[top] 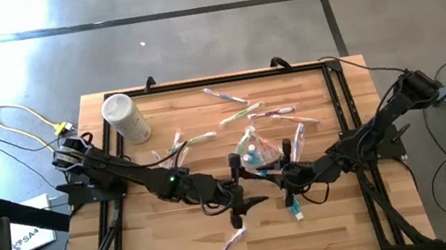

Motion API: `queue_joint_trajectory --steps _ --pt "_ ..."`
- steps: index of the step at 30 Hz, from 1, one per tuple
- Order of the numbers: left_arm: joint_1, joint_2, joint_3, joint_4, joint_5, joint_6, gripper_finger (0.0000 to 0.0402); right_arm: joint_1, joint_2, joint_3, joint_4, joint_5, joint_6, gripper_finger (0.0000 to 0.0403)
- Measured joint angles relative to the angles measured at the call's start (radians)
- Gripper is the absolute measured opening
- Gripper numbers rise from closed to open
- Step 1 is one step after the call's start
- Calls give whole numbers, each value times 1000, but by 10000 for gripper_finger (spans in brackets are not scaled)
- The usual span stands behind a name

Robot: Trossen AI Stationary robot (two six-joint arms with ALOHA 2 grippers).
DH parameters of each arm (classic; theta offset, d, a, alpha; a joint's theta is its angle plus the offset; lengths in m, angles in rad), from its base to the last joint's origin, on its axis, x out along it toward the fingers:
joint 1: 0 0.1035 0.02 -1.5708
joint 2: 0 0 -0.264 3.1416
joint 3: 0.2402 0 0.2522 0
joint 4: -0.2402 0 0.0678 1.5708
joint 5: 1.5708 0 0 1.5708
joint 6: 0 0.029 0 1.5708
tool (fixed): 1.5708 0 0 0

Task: Pick & Place toothbrushing station
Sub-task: Put the blue mouthwash into the transparent organizer

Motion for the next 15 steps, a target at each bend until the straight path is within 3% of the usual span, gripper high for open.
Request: queue_joint_trajectory --steps 15 --pt "-36 -30 -6 -17 -94 51 239 37 -6 4 44 7 -48 62"
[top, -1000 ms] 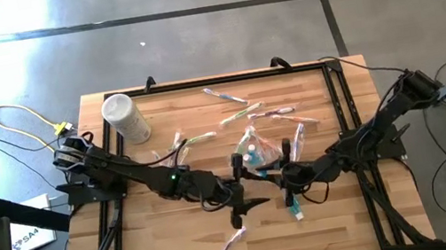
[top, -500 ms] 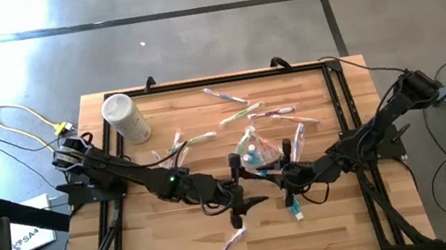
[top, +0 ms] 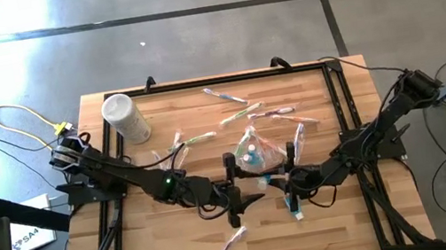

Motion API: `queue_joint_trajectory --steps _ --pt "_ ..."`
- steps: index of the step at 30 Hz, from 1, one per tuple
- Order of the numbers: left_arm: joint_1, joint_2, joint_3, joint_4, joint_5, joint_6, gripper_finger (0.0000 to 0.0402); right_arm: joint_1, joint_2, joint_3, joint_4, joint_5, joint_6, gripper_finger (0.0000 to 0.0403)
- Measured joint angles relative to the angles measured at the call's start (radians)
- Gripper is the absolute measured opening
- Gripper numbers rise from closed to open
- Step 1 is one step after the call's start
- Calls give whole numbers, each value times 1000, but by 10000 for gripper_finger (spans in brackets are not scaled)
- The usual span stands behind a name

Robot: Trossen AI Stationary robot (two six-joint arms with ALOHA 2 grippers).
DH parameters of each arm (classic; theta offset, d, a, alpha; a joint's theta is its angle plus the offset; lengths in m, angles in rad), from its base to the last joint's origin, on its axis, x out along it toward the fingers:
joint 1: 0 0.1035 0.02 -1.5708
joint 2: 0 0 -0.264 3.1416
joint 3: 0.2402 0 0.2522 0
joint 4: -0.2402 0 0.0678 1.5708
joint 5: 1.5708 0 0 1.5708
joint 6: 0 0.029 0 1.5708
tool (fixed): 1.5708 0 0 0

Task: Pick & Place toothbrushing station
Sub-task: Put the blue mouthwash into the transparent organizer

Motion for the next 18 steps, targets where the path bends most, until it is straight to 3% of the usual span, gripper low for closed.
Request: queue_joint_trajectory --steps 18 --pt "36 18 2 8 44 -75 239 -12 2 -1 16 1 -8 62"
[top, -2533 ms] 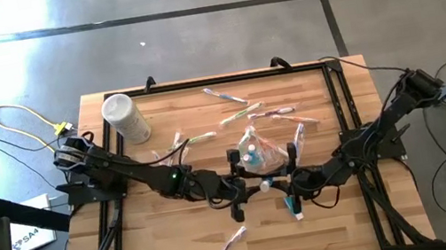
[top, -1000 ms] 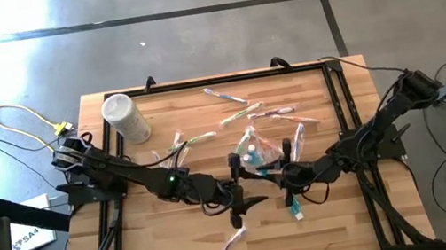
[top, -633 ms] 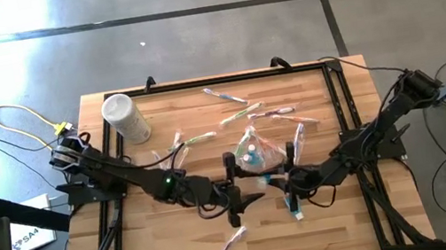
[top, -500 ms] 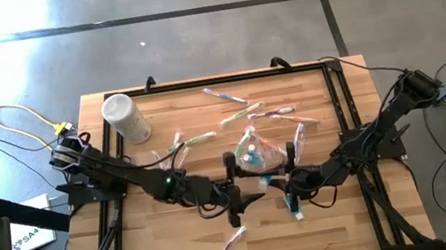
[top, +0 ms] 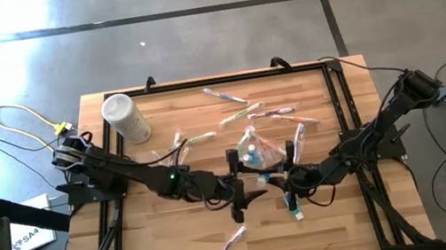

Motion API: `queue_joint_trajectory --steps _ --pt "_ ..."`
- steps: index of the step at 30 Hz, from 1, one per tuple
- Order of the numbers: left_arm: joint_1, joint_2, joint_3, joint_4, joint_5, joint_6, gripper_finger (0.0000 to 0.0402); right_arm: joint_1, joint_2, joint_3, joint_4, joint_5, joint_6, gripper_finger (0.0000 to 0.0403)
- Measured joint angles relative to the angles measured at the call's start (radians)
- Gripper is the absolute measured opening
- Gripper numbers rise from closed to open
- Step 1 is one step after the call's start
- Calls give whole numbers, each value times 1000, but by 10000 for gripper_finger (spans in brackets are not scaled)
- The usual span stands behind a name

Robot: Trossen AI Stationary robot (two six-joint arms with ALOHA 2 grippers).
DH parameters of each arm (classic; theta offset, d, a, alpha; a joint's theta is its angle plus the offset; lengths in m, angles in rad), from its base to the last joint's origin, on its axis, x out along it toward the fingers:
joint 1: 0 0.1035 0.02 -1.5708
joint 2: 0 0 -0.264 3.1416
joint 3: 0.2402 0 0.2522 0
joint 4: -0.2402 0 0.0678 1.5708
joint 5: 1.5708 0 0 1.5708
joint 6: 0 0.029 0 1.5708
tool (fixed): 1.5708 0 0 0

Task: Pick & Place toothbrushing station
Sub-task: Put the blue mouthwash into the transparent organizer

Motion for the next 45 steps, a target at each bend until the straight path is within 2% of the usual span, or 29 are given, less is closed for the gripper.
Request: queue_joint_trajectory --steps 4,8,12,18,20,24,29,33,37,40,45 --pt "16 0 0 2 52 -11 239 0 0 0 0 -1 0 62" --pt "24 24 -1 6 56 -12 227 0 0 0 -8 -1 0 62" --pt "23 35 2 19 55 -3 182 0 0 -1 -6 -2 1 62" --pt "22 38 1 16 43 31 92 0 1 -2 -7 -3 13 62" --pt "22 38 1 14 38 42 75 0 1 -2 -7 -2 19 62" --pt "22 38 1 10 40 49 75 -1 1 -2 -14 -2 27 71" --pt "22 38 0 -11 46 41 74 1 1 0 -63 14 56 122" --pt "16 7 0 -72 23 12 74 36 0 1 -98 146 60 169" --pt "14 -28 0 -187 3 -85 74 85 0 0 -104 288 18 202" --pt "23 -36 0 -223 20 -157 74 113 0 0 -31 271 -34 210" --pt "43 -23 1 -220 81 -182 74 98 0 0 102 140 -71 205"
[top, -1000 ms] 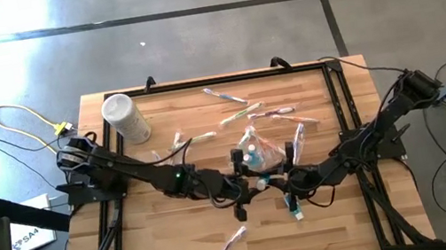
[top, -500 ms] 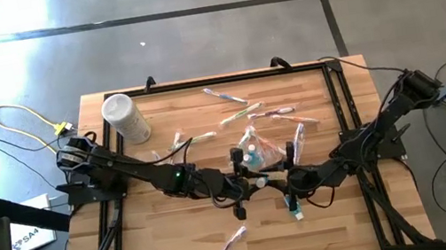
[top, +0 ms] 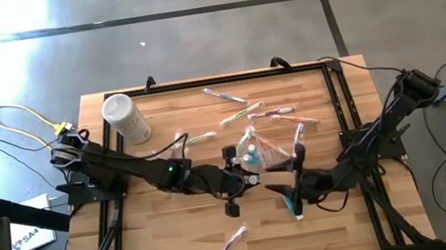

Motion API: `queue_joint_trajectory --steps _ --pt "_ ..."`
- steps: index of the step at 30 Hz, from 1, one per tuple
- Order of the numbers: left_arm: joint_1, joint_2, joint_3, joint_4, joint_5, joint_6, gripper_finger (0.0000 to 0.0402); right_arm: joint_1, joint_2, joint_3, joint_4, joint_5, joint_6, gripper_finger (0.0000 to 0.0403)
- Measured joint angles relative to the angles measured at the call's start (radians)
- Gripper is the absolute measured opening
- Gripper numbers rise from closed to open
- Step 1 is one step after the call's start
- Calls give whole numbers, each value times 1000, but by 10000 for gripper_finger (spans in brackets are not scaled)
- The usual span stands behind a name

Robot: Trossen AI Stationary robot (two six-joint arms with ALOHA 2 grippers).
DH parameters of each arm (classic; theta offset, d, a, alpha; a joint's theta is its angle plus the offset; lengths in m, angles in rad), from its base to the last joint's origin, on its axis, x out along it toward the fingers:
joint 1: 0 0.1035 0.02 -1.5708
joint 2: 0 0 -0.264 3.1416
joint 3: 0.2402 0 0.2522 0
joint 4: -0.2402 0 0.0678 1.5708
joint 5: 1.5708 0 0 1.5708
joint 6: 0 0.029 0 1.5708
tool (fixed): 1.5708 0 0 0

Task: Pick & Place toothbrushing station
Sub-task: Put the blue mouthwash into the transparent organizer

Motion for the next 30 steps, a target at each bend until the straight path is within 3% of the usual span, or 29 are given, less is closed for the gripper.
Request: queue_joint_trajectory --steps 20,30 --pt "18 3 0 13 1 14 74 -211 0 0 17 -486 207 174" --pt "18 4 0 14 2 19 74 -231 0 0 15 -557 212 169"
